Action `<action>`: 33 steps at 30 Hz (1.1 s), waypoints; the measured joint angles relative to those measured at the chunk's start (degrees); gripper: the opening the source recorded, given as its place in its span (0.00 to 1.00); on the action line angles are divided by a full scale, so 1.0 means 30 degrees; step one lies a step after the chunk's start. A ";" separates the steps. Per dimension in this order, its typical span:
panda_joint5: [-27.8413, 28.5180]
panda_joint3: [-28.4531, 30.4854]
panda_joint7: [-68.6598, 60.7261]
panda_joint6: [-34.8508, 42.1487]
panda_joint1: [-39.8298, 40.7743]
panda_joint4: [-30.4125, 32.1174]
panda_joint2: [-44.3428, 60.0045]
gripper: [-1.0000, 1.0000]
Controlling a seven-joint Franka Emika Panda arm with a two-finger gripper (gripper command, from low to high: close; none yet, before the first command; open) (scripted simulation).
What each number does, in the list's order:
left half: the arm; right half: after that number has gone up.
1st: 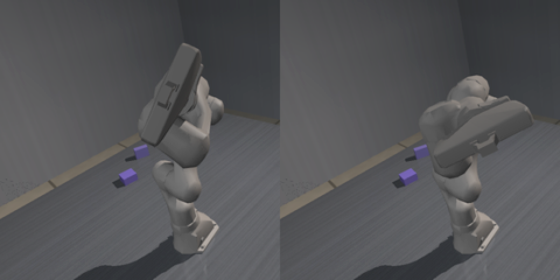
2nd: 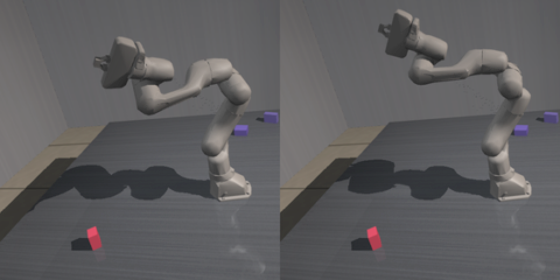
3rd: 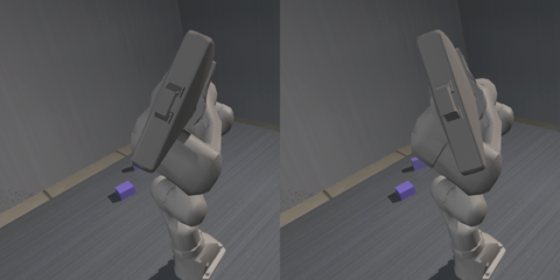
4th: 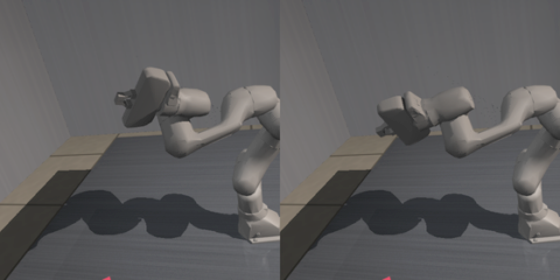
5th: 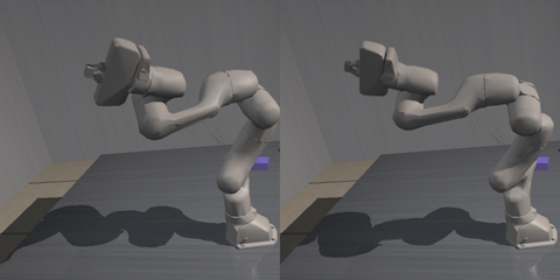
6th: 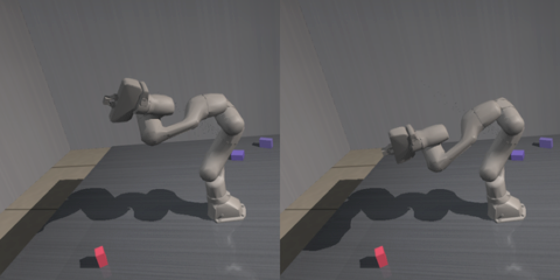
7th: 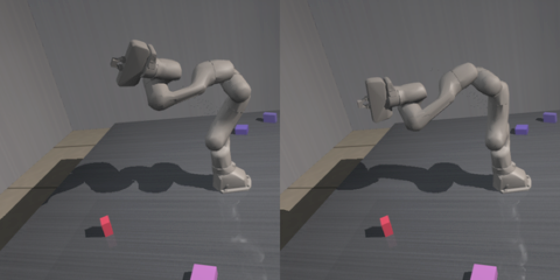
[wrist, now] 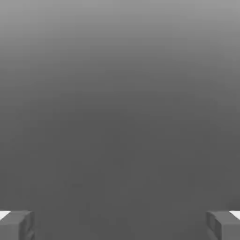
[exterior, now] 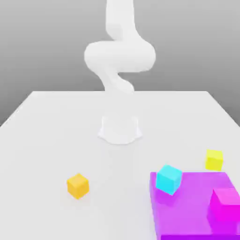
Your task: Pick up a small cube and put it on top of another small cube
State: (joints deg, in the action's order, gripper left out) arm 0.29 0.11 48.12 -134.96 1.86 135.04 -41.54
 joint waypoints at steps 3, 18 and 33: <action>0.0143 0.0064 0.1100 -0.1511 0.0891 0.1508 0.2094 0.50; 0.0195 0.1484 0.6194 -0.9220 0.4622 0.9053 1.2874 0.50; -0.1382 0.0149 0.5577 -1.4330 0.5908 0.8843 1.9289 0.00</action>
State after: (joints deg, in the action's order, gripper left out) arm -3.85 0.56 64.85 -177.95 19.59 161.57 16.33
